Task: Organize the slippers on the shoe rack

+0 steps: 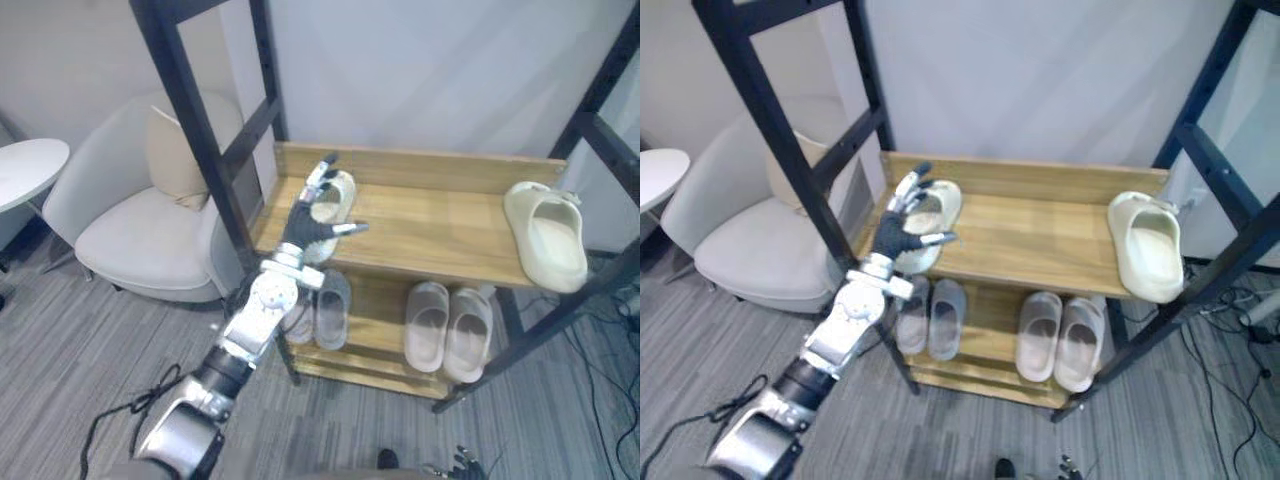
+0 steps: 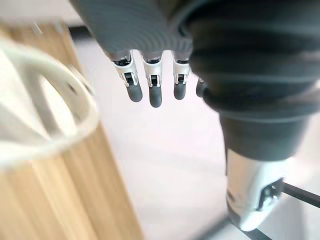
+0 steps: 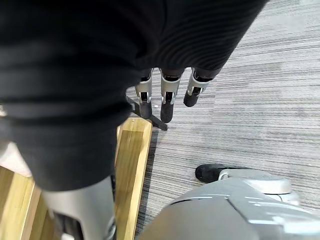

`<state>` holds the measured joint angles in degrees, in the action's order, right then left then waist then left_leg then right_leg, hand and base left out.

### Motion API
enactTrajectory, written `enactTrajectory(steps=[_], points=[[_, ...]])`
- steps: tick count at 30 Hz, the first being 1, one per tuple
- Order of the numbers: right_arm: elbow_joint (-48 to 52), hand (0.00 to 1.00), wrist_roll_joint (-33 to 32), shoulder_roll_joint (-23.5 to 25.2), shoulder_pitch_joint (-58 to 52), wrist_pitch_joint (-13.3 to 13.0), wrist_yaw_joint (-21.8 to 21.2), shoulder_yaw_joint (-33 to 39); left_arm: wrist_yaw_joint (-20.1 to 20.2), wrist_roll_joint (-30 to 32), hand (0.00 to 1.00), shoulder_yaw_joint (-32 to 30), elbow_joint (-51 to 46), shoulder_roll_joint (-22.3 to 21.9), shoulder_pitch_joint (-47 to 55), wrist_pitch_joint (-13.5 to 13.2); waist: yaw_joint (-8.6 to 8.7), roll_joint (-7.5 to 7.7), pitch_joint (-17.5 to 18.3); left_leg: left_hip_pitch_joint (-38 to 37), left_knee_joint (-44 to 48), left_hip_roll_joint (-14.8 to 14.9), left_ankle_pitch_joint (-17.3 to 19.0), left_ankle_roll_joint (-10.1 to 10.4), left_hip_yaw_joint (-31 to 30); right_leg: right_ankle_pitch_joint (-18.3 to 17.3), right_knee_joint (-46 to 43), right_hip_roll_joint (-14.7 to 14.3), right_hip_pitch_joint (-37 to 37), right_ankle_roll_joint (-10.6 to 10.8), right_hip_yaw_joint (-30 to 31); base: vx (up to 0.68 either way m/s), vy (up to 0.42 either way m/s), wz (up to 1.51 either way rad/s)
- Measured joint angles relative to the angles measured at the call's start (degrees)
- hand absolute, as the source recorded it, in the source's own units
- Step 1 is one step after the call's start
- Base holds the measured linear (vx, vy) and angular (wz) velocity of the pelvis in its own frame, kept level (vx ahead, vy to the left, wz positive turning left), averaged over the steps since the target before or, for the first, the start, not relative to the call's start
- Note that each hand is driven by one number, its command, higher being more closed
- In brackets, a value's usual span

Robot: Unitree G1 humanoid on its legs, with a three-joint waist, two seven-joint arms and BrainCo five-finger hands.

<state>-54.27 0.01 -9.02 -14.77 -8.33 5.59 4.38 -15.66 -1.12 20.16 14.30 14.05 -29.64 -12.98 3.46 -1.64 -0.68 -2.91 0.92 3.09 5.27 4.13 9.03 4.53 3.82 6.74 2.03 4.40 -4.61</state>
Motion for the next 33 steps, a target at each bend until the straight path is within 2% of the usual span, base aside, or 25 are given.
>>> enactTrajectory(steps=[4,8,11,16,22,33], points=[[2.18,0.00,0.00,0.09,-0.44,0.41,-0.04,0.32,-1.47,1.44,0.00,-1.20,7.40,2.48,-4.45,1.46,0.41,-0.03,-0.12,0.62,-0.06,0.15,-0.01,0.03,0.25,0.58,0.59,-0.23,0.49,0.30,0.22,-0.01,-0.019,-0.05],[2.66,0.00,-0.01,0.56,-0.07,0.41,-0.10,1.78,-2.08,2.16,0.00,-2.89,10.39,4.20,-5.42,2.44,0.59,-0.22,-0.41,0.56,-0.71,0.48,0.01,0.16,1.42,0.61,0.57,-0.74,1.43,0.28,1.34,0.02,-0.020,-0.15],[3.97,0.00,-0.02,0.91,-0.05,0.38,-0.35,2.01,-2.10,2.09,0.00,-3.54,14.82,6.04,-8.15,3.23,0.85,-0.44,-1.61,0.60,-0.82,0.50,0.02,0.16,2.06,0.68,0.33,-0.88,1.97,0.31,2.05,0.03,-0.008,-0.11],[3.97,0.00,-0.03,1.81,-0.07,0.36,-0.59,2.22,-2.03,2.08,0.00,-3.49,15.38,7.06,-9.43,3.70,1.04,-0.42,-1.97,0.43,-0.81,0.34,0.02,0.15,2.31,0.67,0.34,-0.84,2.04,0.30,2.48,0.02,-0.003,-0.05],[4.24,0.00,-0.04,1.78,-0.15,0.32,-1.00,2.20,-1.77,2.11,0.00,-3.47,20.35,7.13,-12.12,3.88,1.48,-0.61,-2.10,0.39,-0.79,0.34,0.05,0.15,2.34,0.83,0.30,-0.85,2.15,0.20,2.82,-0.04,-0.014,-0.01],[6.71,0.00,-0.16,1.71,-1.90,-0.20,-1.74,2.12,-1.30,3.88,0.00,-3.48,24.69,9.66,-17.51,4.86,2.57,-1.78,-2.83,0.79,-0.76,0.36,0.08,0.25,2.79,1.30,0.34,-0.97,2.97,0.17,3.55,-0.03,-0.013,-0.04]])
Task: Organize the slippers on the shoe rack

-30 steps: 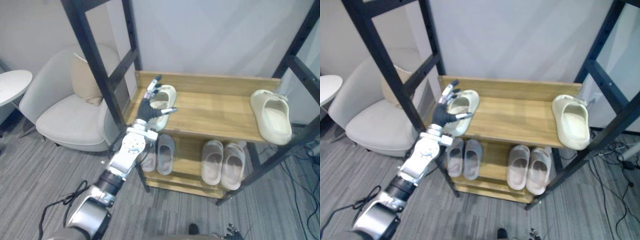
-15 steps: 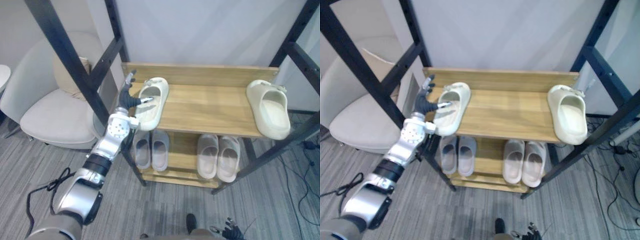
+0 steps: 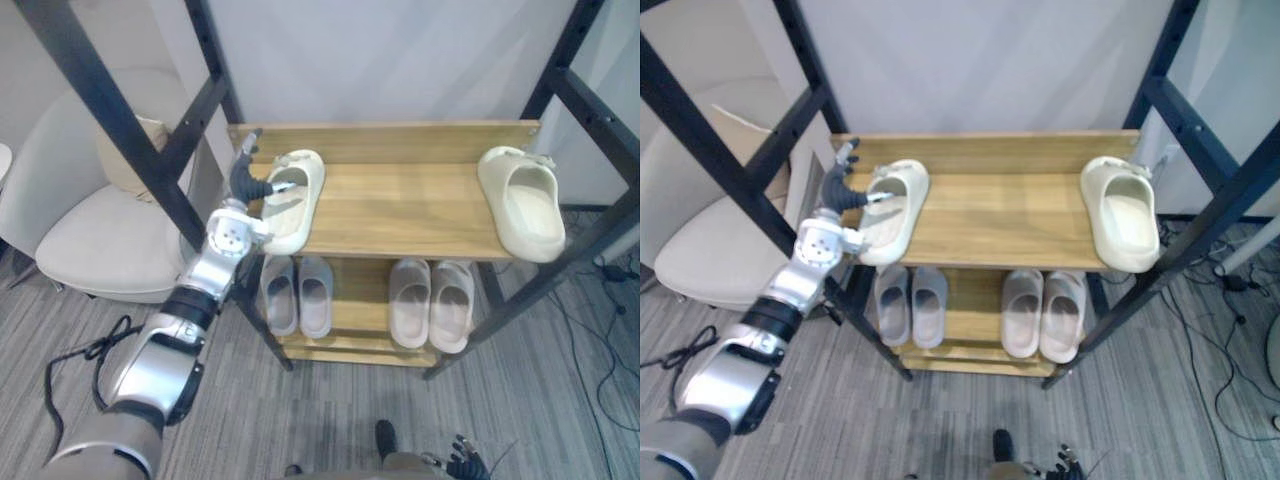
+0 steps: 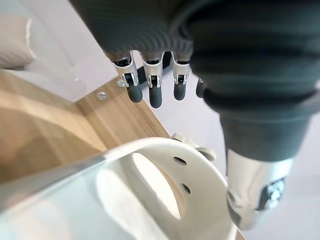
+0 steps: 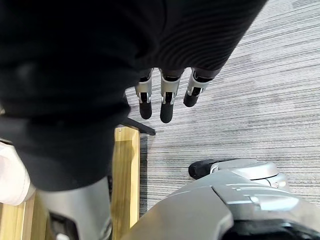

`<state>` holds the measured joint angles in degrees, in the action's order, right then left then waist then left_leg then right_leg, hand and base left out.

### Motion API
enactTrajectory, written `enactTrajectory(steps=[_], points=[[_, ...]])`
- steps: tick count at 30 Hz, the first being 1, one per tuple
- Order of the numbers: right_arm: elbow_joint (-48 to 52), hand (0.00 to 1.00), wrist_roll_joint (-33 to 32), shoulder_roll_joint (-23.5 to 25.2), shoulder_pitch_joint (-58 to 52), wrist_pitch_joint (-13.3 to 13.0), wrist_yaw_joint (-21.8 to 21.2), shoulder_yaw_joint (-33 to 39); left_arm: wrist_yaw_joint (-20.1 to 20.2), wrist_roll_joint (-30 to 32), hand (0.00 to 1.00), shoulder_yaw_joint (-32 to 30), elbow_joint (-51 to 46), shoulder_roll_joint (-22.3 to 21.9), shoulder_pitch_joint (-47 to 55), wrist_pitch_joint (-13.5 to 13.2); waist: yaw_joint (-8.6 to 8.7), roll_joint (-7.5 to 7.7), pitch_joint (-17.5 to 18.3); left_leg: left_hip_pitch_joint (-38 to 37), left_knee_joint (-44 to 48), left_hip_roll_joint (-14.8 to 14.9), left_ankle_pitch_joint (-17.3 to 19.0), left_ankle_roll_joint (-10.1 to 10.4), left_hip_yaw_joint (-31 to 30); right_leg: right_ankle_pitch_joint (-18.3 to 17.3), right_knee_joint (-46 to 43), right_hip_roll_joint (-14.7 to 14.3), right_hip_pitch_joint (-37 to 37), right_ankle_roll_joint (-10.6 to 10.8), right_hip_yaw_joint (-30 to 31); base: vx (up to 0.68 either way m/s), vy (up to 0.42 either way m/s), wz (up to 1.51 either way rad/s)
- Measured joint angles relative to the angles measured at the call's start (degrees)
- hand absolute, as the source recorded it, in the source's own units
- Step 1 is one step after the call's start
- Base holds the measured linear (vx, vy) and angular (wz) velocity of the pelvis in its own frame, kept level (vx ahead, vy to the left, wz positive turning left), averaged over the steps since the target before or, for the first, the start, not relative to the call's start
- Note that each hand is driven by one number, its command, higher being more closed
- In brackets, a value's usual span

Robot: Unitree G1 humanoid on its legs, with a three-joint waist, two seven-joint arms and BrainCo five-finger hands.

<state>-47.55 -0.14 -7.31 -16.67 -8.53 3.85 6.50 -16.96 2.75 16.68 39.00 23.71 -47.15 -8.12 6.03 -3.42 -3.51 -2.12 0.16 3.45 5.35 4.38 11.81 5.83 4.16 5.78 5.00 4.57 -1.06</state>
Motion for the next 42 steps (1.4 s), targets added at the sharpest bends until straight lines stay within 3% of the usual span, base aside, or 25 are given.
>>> enactTrajectory(steps=[6,16,27,28,37,42], points=[[0.66,0.00,-0.35,-0.02,-0.34,0.02,-0.53,0.02,-0.11,0.77,0.00,-0.02,0.00,0.77,-1.93,0.11,0.04,-0.20,-0.12,0.03,0.00,-0.09,-0.01,-0.01,-0.35,0.02,-0.04,0.06,-0.10,-0.01,-0.25,0.00,0.000,0.00],[1.76,0.00,-2.36,-0.60,-0.84,-0.07,-1.52,0.02,1.09,9.85,0.00,1.32,4.98,2.17,-5.50,1.70,0.15,-1.38,-0.80,0.07,0.13,-0.14,-0.05,-0.06,-0.54,-0.01,-0.43,0.10,0.09,-0.04,-0.35,0.00,0.000,-0.01],[4.01,0.00,-2.64,-0.57,-1.80,-0.40,-1.54,-0.01,1.54,15.19,0.00,2.46,6.87,2.60,-7.34,3.82,0.17,-1.68,-1.02,1.63,0.12,-0.07,-0.03,-0.04,0.30,-0.06,-1.22,0.07,2.49,-0.02,0.60,0.00,-0.003,-0.03],[5.02,0.00,-2.63,-0.56,-1.98,-0.46,-1.64,-0.04,1.55,15.26,1.00,2.93,6.82,2.60,-8.14,3.88,-0.02,-1.69,-1.10,2.72,0.29,-0.10,-0.03,-0.04,0.43,-0.33,-2.37,0.12,4.11,0.06,0.90,-0.03,-0.005,-0.10],[10.45,0.00,-2.65,0.52,-3.15,0.07,-1.61,-0.07,2.66,16.34,1.00,5.32,6.80,2.26,-12.25,4.06,-0.52,-0.05,-2.26,4.52,2.35,0.12,0.61,-0.32,2.64,-0.37,-4.65,0.17,7.19,0.10,3.39,-0.04,-0.010,-0.11],[11.40,0.00,-2.64,0.62,-3.70,0.06,-1.61,-0.10,2.57,16.28,1.00,5.70,6.64,1.92,-13.87,4.06,-0.88,0.06,-2.33,5.09,3.18,0.09,0.94,-0.42,3.98,-0.16,-4.76,0.24,8.11,0.22,4.73,-0.01,0.001,-0.12]])
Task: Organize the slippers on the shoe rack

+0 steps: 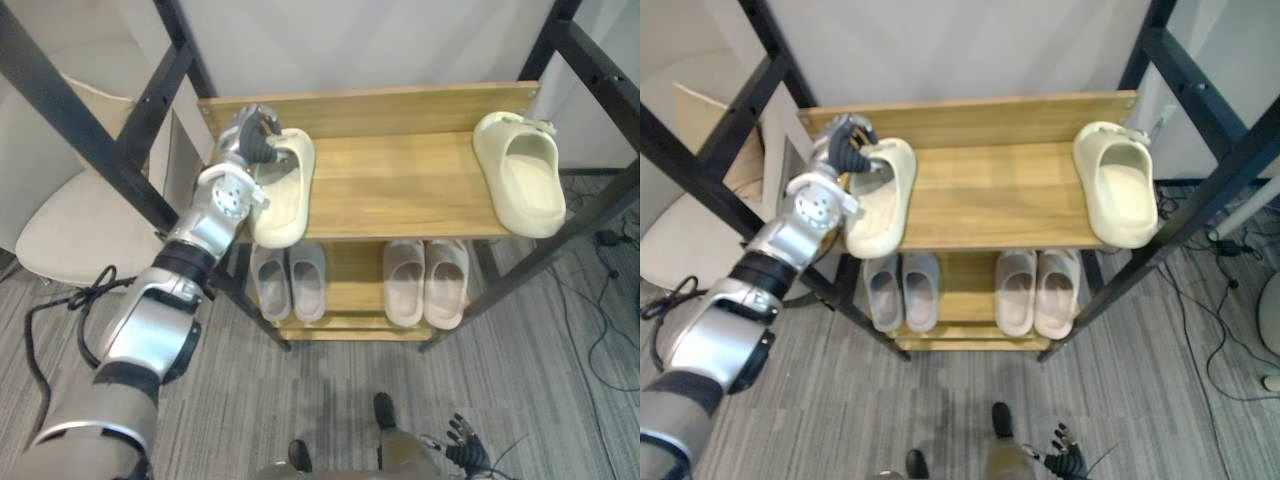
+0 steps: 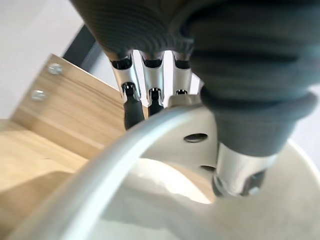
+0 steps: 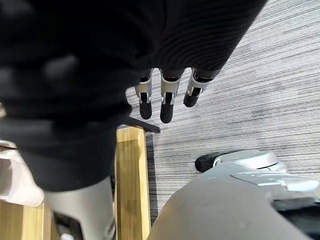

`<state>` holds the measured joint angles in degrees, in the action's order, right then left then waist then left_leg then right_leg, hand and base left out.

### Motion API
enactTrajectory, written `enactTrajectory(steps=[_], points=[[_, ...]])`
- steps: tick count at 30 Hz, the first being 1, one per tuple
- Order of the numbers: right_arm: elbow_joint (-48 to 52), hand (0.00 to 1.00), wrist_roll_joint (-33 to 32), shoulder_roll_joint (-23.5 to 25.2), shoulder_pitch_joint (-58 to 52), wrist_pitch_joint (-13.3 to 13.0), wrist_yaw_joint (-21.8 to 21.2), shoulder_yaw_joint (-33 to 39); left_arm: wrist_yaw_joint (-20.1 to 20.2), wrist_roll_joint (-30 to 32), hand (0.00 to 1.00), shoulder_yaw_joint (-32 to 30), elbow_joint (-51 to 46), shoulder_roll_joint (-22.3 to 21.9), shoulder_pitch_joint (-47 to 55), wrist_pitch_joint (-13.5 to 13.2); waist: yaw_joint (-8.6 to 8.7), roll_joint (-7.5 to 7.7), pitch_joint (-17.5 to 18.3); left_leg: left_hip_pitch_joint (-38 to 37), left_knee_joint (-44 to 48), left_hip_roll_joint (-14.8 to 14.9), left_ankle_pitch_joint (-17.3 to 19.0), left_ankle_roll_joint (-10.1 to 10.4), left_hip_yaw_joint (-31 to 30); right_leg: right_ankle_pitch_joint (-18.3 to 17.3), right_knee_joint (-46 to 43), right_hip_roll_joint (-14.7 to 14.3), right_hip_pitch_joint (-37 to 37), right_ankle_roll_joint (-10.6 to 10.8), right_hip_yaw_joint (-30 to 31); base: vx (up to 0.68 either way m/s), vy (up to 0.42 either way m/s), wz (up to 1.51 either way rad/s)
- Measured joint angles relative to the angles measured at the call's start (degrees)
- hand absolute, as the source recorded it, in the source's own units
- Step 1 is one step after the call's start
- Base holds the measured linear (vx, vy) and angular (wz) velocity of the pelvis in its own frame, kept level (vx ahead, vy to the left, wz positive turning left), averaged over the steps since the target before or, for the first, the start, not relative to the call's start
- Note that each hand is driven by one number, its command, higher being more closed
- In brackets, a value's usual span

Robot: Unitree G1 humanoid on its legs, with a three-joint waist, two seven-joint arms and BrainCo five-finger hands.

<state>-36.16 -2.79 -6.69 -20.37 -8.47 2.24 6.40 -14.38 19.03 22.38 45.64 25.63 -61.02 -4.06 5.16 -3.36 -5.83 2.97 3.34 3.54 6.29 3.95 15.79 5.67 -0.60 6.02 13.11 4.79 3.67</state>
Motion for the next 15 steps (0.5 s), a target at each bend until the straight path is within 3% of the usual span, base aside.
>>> enactTrajectory(steps=[15], points=[[0.98,0.00,0.00,0.50,-0.62,0.02,-0.07,0.05,-0.29,-0.59,1.00,0.11,-4.50,-3.59,-1.29,-0.12,0.49,0.29,-0.20,-1.11,-0.30,-0.51,0.00,-0.10,-0.80,0.61,1.29,0.35,-1.98,0.39,-0.53,0.00,0.001,0.02]])
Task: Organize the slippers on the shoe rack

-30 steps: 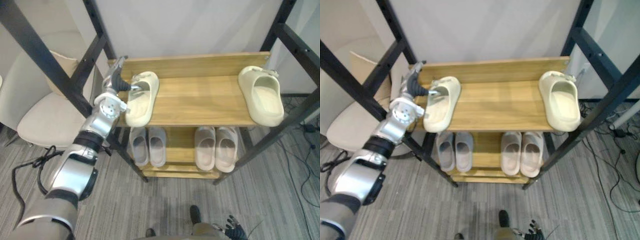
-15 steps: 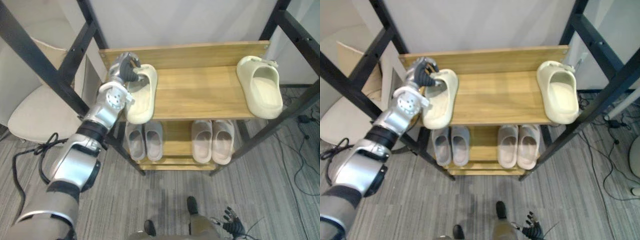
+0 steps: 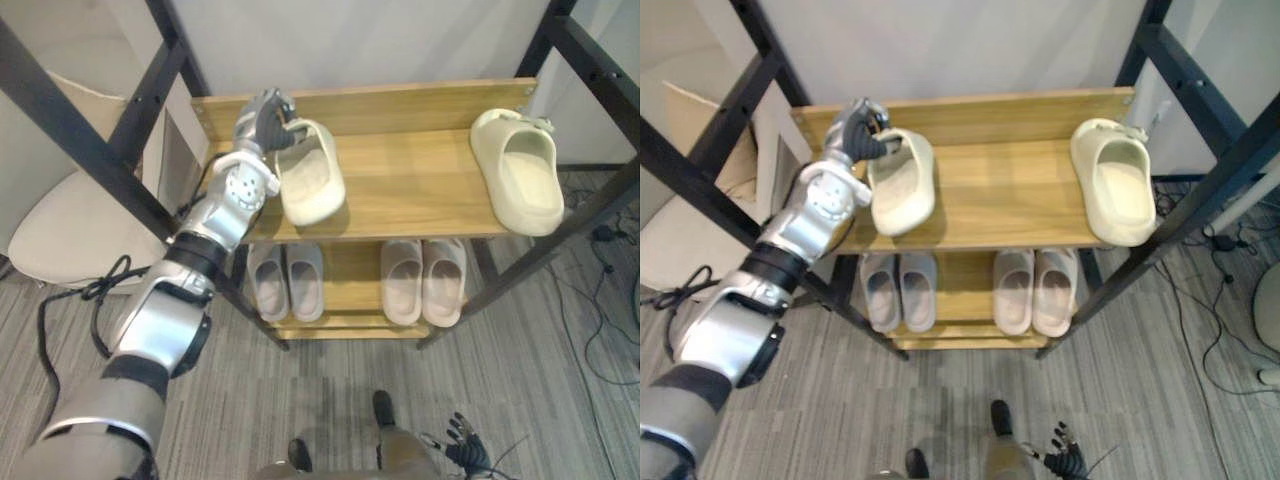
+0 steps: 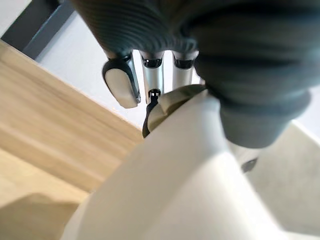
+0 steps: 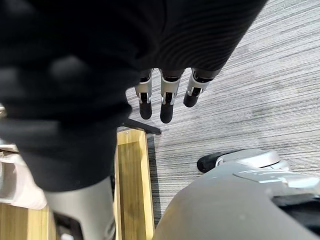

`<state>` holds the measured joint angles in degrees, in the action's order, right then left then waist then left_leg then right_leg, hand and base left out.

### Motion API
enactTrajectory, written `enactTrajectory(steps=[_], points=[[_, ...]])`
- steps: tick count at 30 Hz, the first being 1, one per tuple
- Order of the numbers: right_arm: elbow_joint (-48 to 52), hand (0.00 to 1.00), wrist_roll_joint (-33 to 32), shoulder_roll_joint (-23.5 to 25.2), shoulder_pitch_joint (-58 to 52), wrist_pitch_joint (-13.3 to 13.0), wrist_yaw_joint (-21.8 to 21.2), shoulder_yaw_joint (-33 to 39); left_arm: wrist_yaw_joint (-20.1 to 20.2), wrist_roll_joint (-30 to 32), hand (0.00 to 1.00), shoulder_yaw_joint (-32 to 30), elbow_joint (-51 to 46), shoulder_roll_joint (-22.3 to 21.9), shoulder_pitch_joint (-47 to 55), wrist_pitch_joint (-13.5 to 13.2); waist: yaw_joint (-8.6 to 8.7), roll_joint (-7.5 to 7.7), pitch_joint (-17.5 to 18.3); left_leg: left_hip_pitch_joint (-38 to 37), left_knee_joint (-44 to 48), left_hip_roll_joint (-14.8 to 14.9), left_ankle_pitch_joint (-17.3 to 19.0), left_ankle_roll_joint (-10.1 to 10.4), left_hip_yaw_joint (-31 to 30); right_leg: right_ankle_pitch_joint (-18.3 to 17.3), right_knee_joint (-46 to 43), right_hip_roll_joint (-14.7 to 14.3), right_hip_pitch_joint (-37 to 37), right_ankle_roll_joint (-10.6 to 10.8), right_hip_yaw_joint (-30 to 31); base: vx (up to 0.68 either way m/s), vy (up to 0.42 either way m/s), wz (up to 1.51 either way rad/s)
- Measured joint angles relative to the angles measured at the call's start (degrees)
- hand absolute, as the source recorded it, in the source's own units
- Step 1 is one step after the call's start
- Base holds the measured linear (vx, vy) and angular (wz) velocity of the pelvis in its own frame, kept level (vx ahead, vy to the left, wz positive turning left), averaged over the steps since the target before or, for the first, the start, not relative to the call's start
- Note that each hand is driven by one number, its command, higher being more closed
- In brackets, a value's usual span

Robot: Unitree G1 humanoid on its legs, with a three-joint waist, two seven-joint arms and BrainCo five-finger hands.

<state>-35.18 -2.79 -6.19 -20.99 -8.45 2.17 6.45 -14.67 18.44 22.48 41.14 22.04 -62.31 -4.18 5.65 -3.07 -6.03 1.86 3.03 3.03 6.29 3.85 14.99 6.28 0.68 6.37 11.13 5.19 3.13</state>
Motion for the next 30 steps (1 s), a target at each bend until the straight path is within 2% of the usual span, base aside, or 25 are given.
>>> enactTrajectory(steps=[11,17,22,30], points=[[-1.87,0.00,-0.09,-0.17,0.16,-0.02,0.11,0.01,-2.08,2.96,1.00,4.09,-2.39,-2.88,0.04,-0.08,0.70,0.04,-0.02,-0.28,-0.01,-0.61,0.07,-0.26,0.32,1.12,1.75,0.57,-0.83,0.40,0.47,-0.01,0.001,-0.01],[-1.38,0.00,-0.09,0.02,0.15,-0.02,0.25,0.07,-2.92,4.46,1.00,5.06,-2.39,-4.78,0.02,0.28,0.67,0.31,-0.15,0.19,0.08,-0.65,0.35,-0.60,2.72,1.68,1.68,0.36,0.85,0.51,2.56,-0.01,-0.007,-0.18],[2.72,0.00,-0.08,1.43,-0.51,-0.01,0.52,0.25,-3.11,5.11,1.00,7.10,-2.39,-7.80,-2.27,0.86,0.64,1.05,-0.50,1.32,1.99,-0.26,1.72,-0.66,4.10,1.79,1.42,0.16,1.87,0.56,3.73,-0.01,-0.007,-0.13],[6.29,0.00,-0.15,2.31,-0.34,-0.02,0.57,0.08,-3.81,5.10,1.00,8.48,-2.39,-10.07,-6.05,1.23,0.25,1.79,-0.87,3.46,4.39,0.65,3.45,-0.49,6.62,2.02,1.00,-0.46,4.49,0.69,5.25,0.01,-0.015,-0.15]])
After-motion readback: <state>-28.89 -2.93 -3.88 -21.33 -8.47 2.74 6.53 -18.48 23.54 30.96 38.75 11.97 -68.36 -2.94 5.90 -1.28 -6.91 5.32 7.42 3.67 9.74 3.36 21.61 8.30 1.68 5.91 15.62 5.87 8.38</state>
